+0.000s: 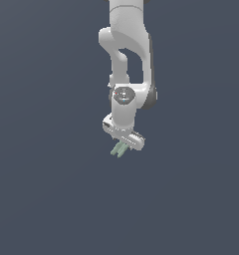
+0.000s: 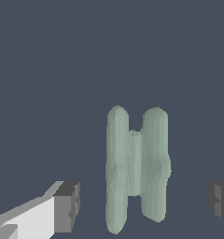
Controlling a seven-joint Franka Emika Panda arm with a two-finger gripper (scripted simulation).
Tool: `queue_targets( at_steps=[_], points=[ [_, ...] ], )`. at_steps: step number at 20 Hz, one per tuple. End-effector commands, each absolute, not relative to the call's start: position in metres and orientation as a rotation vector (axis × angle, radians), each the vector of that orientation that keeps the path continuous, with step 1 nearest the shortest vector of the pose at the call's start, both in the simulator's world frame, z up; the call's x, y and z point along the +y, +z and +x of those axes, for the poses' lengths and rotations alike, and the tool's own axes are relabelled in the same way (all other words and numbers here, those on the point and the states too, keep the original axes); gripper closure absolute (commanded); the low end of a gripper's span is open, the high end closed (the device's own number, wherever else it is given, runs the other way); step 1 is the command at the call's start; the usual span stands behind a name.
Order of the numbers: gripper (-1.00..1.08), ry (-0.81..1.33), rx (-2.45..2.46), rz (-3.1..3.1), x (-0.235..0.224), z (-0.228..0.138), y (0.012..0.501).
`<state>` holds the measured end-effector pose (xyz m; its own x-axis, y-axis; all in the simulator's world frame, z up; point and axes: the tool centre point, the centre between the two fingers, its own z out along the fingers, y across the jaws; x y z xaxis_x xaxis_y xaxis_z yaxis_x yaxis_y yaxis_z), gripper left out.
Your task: Pick up the object and move it to a goal position.
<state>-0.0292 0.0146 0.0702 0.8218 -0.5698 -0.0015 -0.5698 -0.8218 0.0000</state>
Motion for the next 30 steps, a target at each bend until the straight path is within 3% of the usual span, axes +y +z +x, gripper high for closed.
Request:
queue_targets(
  at_steps=[1, 21, 22, 30],
  points=[
    [-0.92, 0.000, 0.956, -2.992, 0.014, -0.030, 0.069],
    [-0.92, 0.000, 0.957, -2.992, 0.014, -0.030, 0.018],
    [1.08, 0.000, 0.957, -2.992, 0.014, -0.030, 0.018],
    [1.08, 0.000, 0.957, -2.992, 0.014, -0.030, 0.018]
  ],
)
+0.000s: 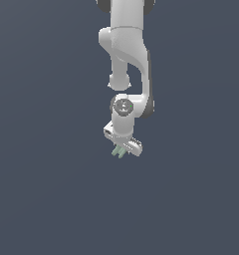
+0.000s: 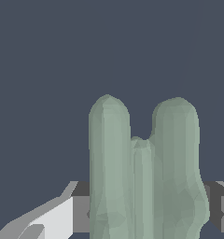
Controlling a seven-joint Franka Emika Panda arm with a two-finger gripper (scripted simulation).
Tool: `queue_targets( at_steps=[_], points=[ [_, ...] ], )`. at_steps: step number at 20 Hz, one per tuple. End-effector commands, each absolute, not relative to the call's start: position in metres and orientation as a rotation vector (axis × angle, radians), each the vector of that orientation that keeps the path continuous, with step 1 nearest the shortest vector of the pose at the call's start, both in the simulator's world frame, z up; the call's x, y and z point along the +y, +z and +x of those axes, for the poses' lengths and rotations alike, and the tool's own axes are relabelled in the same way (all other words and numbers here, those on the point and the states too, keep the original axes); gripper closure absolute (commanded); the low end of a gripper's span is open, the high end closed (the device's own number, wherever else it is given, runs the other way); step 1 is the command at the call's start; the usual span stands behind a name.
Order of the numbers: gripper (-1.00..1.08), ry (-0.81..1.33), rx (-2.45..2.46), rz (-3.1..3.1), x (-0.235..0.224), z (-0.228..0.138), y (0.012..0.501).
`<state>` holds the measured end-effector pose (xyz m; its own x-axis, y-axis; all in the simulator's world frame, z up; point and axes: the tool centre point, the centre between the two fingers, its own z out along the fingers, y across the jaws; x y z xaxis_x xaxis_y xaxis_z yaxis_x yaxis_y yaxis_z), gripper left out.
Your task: Pick up the object and move it to a goal position.
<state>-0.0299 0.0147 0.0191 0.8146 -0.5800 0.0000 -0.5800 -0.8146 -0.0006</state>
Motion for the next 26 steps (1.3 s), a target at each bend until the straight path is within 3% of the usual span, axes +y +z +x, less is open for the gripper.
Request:
queue_targets(
  at_steps=[1, 13, 26],
  points=[
    [1.08, 0.000, 0.957, -2.992, 0.014, -0.030, 0.018],
    [1.08, -0.001, 0.958, -2.991, 0.004, -0.037, 0.047],
    [1.08, 0.000, 0.958, -2.990, -0.036, -0.063, 0.152]
  ],
)
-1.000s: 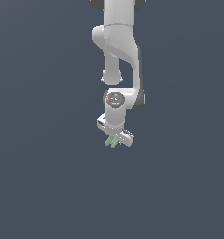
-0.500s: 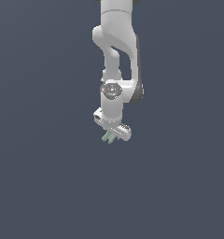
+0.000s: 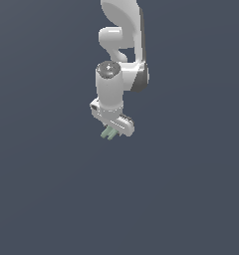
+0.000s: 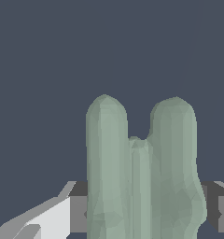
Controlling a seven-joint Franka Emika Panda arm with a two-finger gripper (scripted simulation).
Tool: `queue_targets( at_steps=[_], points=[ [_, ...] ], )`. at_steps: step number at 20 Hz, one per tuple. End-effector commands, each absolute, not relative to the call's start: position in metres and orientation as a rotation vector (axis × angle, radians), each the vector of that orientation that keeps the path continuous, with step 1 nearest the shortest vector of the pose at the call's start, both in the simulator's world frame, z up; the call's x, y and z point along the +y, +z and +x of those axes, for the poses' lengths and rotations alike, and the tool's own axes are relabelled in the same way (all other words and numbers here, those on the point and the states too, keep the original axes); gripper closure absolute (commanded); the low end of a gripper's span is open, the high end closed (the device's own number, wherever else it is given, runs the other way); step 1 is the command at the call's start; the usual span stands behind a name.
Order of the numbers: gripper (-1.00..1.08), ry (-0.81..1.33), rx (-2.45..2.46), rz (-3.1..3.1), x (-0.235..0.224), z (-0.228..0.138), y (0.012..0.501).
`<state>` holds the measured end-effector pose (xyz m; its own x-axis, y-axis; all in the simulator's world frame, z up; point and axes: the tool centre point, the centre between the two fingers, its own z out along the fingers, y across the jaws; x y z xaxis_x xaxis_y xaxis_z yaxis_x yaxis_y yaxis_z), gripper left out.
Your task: Pick up the object and move it to a goal position.
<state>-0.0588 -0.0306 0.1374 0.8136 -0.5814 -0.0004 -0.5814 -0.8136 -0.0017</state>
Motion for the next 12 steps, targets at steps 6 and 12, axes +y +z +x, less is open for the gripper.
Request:
queue_targets(
  at_steps=[6, 12],
  points=[
    [1.08, 0.000, 0.959, -2.990, -0.053, -0.072, 0.198],
    [1.08, 0.000, 0.959, -2.991, -0.065, -0.078, 0.227]
  ],
)
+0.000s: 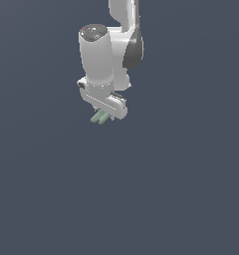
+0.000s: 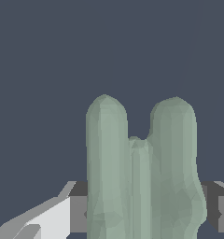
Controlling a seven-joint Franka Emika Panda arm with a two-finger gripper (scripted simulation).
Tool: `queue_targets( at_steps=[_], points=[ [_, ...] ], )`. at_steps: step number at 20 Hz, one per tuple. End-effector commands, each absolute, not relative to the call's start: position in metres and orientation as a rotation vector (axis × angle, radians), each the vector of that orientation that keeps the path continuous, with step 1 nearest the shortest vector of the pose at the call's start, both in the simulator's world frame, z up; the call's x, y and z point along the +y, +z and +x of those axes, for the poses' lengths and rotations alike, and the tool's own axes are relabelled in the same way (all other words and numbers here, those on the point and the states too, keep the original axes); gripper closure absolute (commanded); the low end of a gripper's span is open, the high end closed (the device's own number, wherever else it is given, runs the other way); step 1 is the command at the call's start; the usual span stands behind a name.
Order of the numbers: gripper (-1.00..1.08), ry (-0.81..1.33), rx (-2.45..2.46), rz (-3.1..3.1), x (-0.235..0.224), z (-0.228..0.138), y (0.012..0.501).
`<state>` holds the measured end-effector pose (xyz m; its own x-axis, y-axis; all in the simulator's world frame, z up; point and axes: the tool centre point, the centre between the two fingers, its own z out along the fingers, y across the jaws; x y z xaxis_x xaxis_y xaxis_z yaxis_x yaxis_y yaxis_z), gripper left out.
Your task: Pick up the object and move it to a goal position.
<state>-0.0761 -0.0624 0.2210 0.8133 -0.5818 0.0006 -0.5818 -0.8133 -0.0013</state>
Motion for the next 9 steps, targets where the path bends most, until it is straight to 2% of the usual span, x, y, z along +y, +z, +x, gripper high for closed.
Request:
queue_targets(
  at_steps=[1, 9],
  points=[
    [1.08, 0.000, 0.959, -2.992, -0.0656, -0.0781, 0.2303],
    [1.08, 0.000, 0.958, -2.992, -0.0671, -0.0774, 0.2348]
  ],
)
